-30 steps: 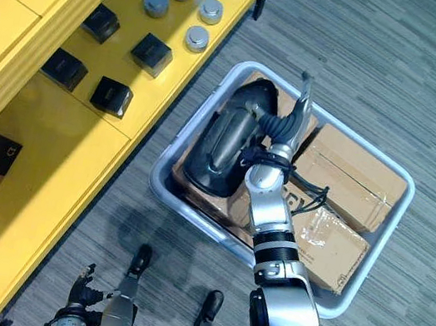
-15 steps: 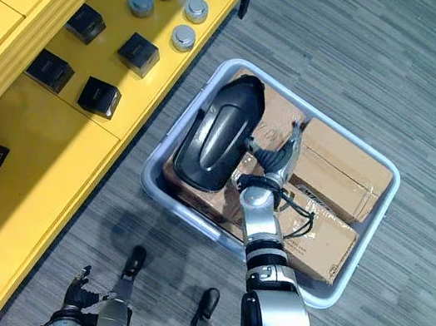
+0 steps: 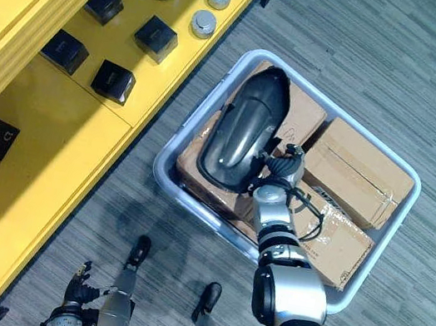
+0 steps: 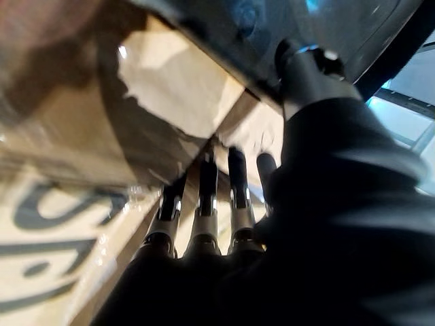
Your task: Walk over and take plastic housings, then place them on the shelf
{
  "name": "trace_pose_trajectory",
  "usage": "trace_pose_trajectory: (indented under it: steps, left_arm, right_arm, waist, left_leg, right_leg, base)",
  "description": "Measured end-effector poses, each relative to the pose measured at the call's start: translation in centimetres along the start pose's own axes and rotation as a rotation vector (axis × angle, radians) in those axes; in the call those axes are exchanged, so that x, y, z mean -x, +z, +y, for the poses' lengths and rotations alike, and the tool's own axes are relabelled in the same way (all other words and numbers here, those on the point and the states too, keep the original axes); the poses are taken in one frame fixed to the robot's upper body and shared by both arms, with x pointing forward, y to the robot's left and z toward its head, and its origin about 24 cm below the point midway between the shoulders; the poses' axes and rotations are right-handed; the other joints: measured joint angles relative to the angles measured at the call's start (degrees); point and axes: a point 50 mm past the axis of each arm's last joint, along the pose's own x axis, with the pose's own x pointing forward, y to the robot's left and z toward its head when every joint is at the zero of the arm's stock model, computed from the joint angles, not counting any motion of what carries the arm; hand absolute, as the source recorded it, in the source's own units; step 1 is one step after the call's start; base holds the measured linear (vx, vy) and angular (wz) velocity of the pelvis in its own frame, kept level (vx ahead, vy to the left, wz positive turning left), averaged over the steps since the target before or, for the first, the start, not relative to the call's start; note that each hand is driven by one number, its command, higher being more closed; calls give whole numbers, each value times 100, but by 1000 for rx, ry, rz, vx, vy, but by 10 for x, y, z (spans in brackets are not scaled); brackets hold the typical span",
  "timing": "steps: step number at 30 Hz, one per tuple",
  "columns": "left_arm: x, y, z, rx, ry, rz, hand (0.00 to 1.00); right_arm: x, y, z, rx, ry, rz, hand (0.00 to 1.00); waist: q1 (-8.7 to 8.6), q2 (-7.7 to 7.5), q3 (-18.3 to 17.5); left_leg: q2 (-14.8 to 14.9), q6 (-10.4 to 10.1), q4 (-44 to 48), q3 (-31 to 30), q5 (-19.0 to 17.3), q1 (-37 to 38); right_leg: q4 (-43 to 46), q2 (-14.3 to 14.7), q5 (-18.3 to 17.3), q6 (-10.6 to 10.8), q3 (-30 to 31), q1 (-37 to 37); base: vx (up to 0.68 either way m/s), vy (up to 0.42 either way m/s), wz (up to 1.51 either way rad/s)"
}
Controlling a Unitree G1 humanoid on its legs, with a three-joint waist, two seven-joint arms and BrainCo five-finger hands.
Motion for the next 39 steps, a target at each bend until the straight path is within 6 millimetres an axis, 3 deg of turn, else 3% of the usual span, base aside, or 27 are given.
trace_pose_trajectory:
  steps: [13, 18, 22, 24, 28, 30, 37, 39]
  left_arm:
    - [2, 0, -6, 1, -49, 16, 0]
    - [9, 5, -11, 22, -83, -23, 0]
    - [16, 41, -25, 145, -123, -163, 0]
    - [21, 66, -31, 229, -159, -253, 0]
    - [20, 83, -35, 321, -198, -287, 0]
    - [15, 104, -44, 428, -257, -305, 0]
    - [0, 169, -65, 633, -396, -358, 0]
    - [-1, 177, -72, 646, -435, -346, 0]
  right_arm:
    - [-26, -8, -54, 15, -54, 128, 100]
    - [-23, -18, -57, 135, -40, 65, 100]
    - [-16, -28, -54, 274, -3, -23, 100]
    - [-8, -35, -45, 363, 46, -80, 100]
    - [8, -45, -27, 466, 125, -157, 100]
    - [16, -47, -19, 528, 163, -203, 100]
    - [37, -44, 11, 548, 264, -292, 100]
    - [41, -41, 15, 539, 273, -311, 100]
  waist:
    - [48, 110, 36]
    - [19, 152, 17]
    - [-28, 228, -47]
    - [-139, 257, -159]
    - [-333, 283, -366]
    - [-443, 312, -516]
    - [-670, 307, -815]
    - [-729, 309, -893]
  left_leg:
    - [-191, 20, 30, -275, 47, 223]
    - [-208, 50, -23, -249, 69, 357]
    - [-213, 67, -60, -144, 83, 502]
    - [-206, 74, -91, -70, 89, 581]
    - [-199, 76, -112, 113, 90, 727]
    - [-178, 76, -112, 199, 90, 742]
    - [-106, 74, -114, 377, 90, 821]
    - [-93, 74, -114, 402, 91, 819]
  right_leg:
    - [3, -147, -122, -34, -267, 389]
    - [26, -178, -130, -25, -250, 476]
    - [45, -201, -130, -25, -194, 549]
    - [64, -208, -129, -24, -94, 563]
    - [69, -222, -129, -24, 69, 597]
    - [53, -211, -126, -25, 96, 584]
    - [0, -158, -47, -82, 268, 571]
    - [-12, -145, -27, -84, 293, 559]
  base:
    - [32, 17, 14]
    - [0, 0, 0]
    - [-7, 15, -10]
    - [-4, 15, -15]
    - [0, 6, -22]
    - [-26, 0, -16]
    - [-37, 0, -15]
    - [-34, 3, -7]
